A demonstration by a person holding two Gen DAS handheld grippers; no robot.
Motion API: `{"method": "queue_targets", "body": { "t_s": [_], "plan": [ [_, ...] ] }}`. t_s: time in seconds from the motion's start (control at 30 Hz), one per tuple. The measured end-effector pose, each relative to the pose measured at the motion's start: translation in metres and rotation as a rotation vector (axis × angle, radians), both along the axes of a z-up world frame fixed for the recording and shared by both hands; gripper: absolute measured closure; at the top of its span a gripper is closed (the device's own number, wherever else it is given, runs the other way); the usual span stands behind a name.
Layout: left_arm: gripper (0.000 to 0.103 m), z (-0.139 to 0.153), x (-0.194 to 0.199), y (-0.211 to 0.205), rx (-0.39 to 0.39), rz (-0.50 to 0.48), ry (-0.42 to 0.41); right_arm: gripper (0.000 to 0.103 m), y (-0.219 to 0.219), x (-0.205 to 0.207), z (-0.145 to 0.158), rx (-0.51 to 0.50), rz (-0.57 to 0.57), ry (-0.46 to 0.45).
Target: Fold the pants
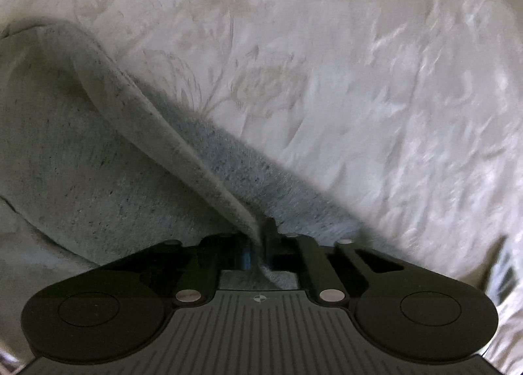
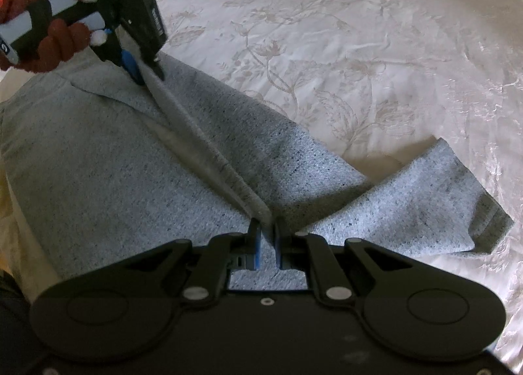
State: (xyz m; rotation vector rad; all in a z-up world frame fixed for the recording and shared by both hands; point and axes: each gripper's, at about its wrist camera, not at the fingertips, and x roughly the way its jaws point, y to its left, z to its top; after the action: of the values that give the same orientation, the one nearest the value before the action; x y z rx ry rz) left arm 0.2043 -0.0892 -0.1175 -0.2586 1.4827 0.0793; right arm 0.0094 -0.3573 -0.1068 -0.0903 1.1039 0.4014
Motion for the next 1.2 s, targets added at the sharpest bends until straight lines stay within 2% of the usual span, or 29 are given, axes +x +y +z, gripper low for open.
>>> {"method": "queue_targets", "body": {
  "t_s": [0.1, 0.2, 0.33, 0.43, 0.5, 0.6, 0.67, 0.7, 0.77, 0.83, 0.87, 0.97, 1.1, 1.17, 1.2],
  "plan": [
    [0.100, 0.034, -0.018, 0.000, -0.013, -0.036, -0.131, 0.093, 0.000, -0.003, 0.007, -0.002, -0.007, -0.020],
    [0.100, 0.076, -0.052, 0.002, -0.010, -0.088, -0.246, 0.093, -0.003, -0.011, 0.020, 0.003, -0.027, -0.050],
    [0.100, 0.104, -0.102, 0.010, -0.031, -0.098, -0.298, 0.093, -0.008, -0.038, 0.038, 0.030, -0.068, -0.068],
    [0.100, 0.098, -0.149, 0.019, -0.020, -0.116, -0.277, 0.093, -0.007, -0.066, 0.040, 0.037, -0.081, -0.051],
    [0.100, 0.084, -0.168, 0.022, -0.008, -0.128, -0.228, 0.092, -0.005, -0.082, 0.035, 0.043, -0.108, -0.021],
    [0.100, 0.057, -0.183, 0.026, -0.013, -0.083, -0.153, 0.091, -0.010, -0.094, 0.026, 0.096, -0.222, 0.031],
    [0.100, 0.045, -0.187, 0.025, -0.005, -0.072, -0.126, 0.079, -0.016, -0.091, 0.025, 0.112, -0.315, 0.030],
    [0.100, 0.042, -0.186, 0.024, -0.006, -0.068, -0.123, 0.064, -0.020, -0.086, 0.025, 0.116, -0.369, 0.024],
    [0.100, 0.039, -0.182, 0.021, 0.001, -0.078, -0.126, 0.063, -0.028, -0.071, 0.027, 0.128, -0.461, -0.010],
    [0.100, 0.038, -0.179, 0.019, 0.007, -0.088, -0.135, 0.053, -0.030, -0.049, 0.027, 0.097, -0.518, -0.044],
    [0.100, 0.037, -0.176, 0.018, 0.008, -0.091, -0.138, 0.051, -0.032, -0.034, 0.027, 0.068, -0.533, -0.054],
    [0.100, 0.038, -0.175, 0.019, 0.011, -0.098, -0.150, 0.050, -0.026, 0.009, 0.018, -0.008, -0.562, -0.050],
    [0.100, 0.039, -0.174, 0.023, 0.009, -0.100, -0.152, 0.049, -0.012, 0.052, -0.003, -0.102, -0.585, 0.012],
    [0.100, 0.037, -0.172, 0.023, 0.009, -0.107, -0.150, 0.054, -0.003, 0.066, -0.018, -0.201, -0.590, 0.065],
    [0.100, 0.038, -0.174, 0.025, 0.010, -0.112, -0.154, 0.070, -0.002, 0.070, -0.023, -0.242, -0.587, 0.080]
  ]
}}
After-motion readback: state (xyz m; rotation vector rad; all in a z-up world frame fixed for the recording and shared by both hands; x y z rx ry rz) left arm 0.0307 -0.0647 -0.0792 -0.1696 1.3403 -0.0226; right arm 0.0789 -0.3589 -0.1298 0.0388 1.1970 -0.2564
